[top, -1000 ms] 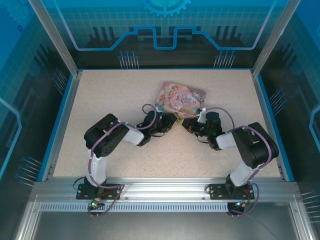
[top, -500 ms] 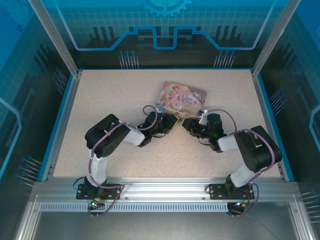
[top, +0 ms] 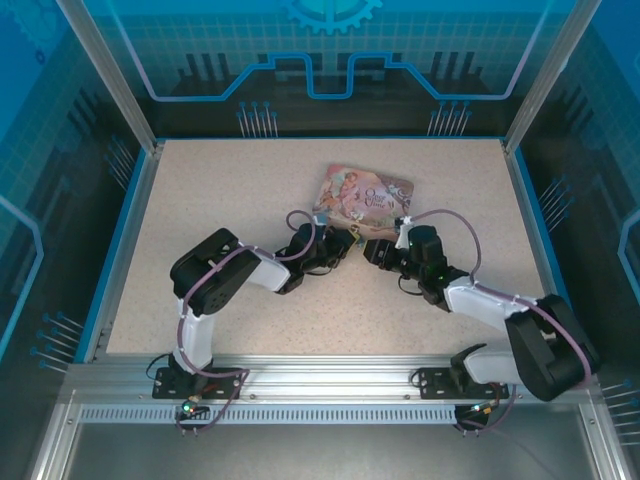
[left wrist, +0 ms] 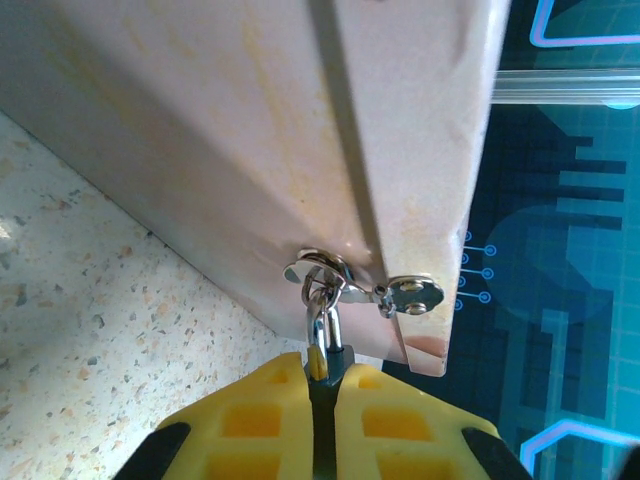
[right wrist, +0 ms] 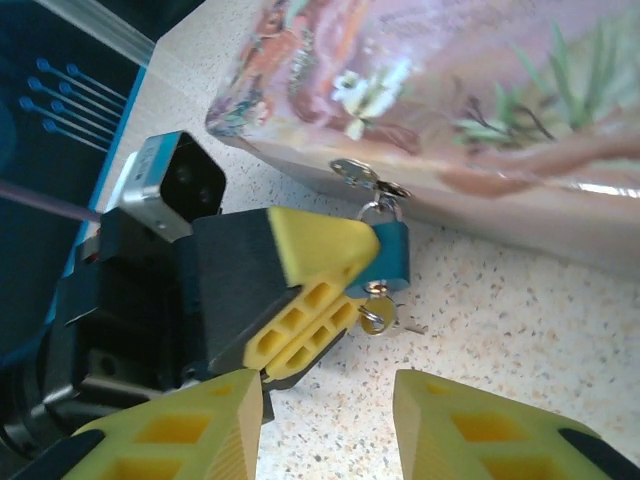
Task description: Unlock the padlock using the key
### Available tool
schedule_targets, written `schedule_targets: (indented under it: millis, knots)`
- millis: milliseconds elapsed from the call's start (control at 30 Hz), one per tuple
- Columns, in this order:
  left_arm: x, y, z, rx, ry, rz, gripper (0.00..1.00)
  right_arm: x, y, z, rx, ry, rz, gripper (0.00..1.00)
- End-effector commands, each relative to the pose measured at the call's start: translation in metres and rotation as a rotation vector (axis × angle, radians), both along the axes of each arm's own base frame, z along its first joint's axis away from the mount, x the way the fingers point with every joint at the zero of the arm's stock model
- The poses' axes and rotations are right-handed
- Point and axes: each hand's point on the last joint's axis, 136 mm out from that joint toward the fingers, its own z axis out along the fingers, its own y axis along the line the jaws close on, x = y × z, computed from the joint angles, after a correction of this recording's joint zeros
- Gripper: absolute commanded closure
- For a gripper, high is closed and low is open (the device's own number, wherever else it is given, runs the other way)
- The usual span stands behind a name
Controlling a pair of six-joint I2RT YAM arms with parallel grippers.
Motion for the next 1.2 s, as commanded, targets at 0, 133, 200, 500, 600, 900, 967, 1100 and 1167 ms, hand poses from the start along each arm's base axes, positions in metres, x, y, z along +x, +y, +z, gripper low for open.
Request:
schedule_targets:
  millis: [0,133,200,500,600,900,967,1100,1167]
  knots:
    - [0.002,-0.011,0.035,-0.065,-0.056,-0.026,1.00,-0.014,-0.022,-0.023,-0.355,-0.076,0.055,0.60]
    - [-0.002,-0.004,0.031,-0.038,-0.009,-0.053,1.00,-0.023,-0.011,-0.001,-0.675,-0.305,0.155,0.41]
    - [-0.003,0.003,0.030,-0.028,0.011,-0.061,1.00,-0.022,-0.006,0.011,-0.765,-0.376,0.170,0.34]
    - [0.001,0.038,0.032,0.011,0.015,-0.047,1.00,-0.005,0.012,0.063,-1.130,-0.687,0.253,0.16]
    - [0.005,0.046,0.036,0.018,0.009,-0.043,1.00,0.000,0.017,0.076,-1.224,-0.772,0.313,0.02]
    - [0.011,0.056,0.047,0.009,0.014,-0.059,1.00,-0.024,0.039,0.055,-1.278,-1.033,0.665,0.00]
    - [0.012,0.054,0.050,-0.003,0.017,-0.072,1.00,-0.023,0.042,0.053,-1.319,-1.069,0.662,0.00]
    - [0.014,0.048,0.054,-0.037,0.027,-0.089,1.00,-0.010,0.050,0.041,-1.476,-1.142,0.654,0.04]
    - [0.016,0.046,0.056,-0.048,0.026,-0.094,1.00,-0.005,0.057,0.033,-1.486,-1.144,0.681,0.09]
